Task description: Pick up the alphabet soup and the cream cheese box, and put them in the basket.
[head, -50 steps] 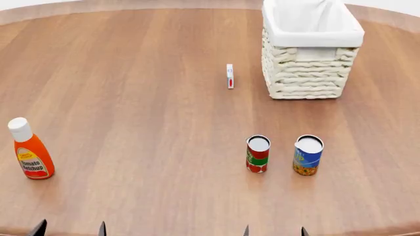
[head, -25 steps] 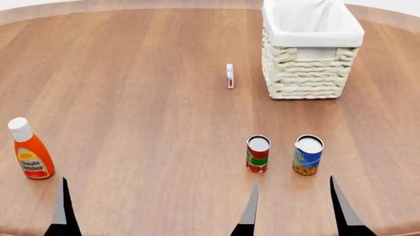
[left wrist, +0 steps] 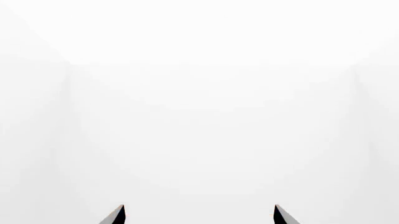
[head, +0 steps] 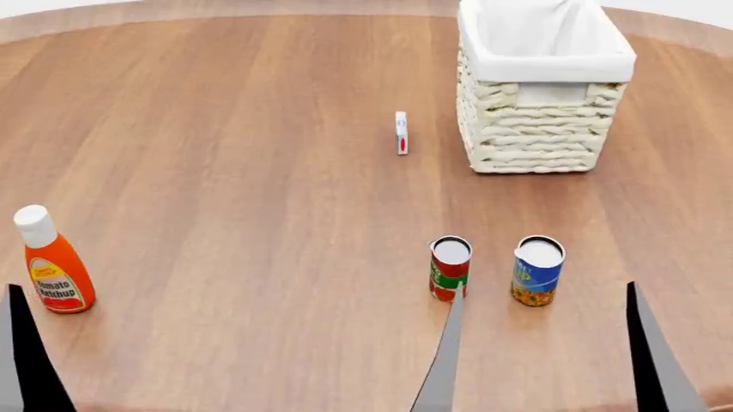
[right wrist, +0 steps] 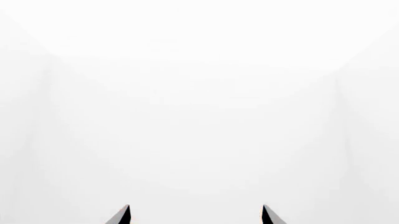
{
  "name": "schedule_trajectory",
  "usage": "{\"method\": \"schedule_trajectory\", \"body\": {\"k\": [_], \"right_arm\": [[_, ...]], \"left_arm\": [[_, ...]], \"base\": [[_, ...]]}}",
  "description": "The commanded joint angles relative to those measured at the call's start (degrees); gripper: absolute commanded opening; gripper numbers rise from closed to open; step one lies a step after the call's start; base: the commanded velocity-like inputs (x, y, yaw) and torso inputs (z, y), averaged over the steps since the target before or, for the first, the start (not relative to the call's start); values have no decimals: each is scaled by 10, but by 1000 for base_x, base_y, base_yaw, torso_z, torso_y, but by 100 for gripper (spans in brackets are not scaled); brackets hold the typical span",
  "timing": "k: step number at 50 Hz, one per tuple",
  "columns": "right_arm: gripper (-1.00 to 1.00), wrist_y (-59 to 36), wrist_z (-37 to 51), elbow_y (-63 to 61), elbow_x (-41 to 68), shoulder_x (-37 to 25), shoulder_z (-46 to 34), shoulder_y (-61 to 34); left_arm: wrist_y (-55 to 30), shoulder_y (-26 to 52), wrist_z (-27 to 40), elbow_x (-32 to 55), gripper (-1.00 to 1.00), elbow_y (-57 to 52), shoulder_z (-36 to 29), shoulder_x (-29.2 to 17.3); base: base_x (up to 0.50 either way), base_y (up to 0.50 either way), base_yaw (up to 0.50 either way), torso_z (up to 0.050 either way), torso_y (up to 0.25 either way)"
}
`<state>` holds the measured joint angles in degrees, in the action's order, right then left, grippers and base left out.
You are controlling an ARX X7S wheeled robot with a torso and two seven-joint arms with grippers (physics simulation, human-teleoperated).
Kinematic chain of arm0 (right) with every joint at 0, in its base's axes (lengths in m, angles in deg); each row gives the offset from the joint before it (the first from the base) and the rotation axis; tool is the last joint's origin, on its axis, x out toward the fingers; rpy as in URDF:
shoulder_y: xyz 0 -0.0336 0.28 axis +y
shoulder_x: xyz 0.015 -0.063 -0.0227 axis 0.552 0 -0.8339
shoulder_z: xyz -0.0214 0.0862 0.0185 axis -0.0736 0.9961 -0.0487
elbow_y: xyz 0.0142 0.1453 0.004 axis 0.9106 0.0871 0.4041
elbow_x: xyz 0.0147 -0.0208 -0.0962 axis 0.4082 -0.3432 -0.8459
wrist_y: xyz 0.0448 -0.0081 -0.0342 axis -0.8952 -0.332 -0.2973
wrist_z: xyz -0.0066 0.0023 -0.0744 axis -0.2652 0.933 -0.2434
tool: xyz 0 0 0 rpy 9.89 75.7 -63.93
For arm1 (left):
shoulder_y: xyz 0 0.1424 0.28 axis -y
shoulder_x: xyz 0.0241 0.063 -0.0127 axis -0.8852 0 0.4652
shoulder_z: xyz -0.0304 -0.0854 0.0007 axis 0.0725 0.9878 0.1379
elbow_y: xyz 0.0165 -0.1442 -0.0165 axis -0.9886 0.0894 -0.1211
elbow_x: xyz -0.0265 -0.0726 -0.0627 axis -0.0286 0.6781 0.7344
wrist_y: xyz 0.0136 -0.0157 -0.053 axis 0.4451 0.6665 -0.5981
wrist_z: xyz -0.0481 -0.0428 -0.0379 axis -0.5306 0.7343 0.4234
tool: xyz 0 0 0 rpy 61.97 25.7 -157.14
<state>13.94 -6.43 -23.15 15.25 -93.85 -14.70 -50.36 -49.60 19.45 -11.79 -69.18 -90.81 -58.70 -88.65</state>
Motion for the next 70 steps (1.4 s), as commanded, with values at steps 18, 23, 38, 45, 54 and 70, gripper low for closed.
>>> {"method": "schedule_trajectory", "body": {"k": [18,23,38,45,54,70], "right_arm": [[100,-23,12,-13,9,-17,-11,-10],[100,-18,14,-6,9,-19,-14,-11],[100,-18,19,-6,16,-26,-18,-11],[100,-20,22,-7,18,-29,-19,-13],[100,-15,25,-6,23,-32,-21,-12],[100,-16,31,-8,23,-38,-27,-12]], "left_arm": [[11,1,20,3,100,6,-14,-15],[13,4,22,3,100,12,-17,-17],[21,3,27,11,100,16,-23,-26],[20,5,33,7,100,18,-25,-28],[19,4,38,9,100,15,-27,-32],[23,3,43,13,100,17,-32,-40]], "base": [[64,0,0,0,0],[120,0,0,0,0],[118,0,0,0,0],[118,0,0,0,0],[136,0,0,0,0],[164,0,0,0,0]]}}
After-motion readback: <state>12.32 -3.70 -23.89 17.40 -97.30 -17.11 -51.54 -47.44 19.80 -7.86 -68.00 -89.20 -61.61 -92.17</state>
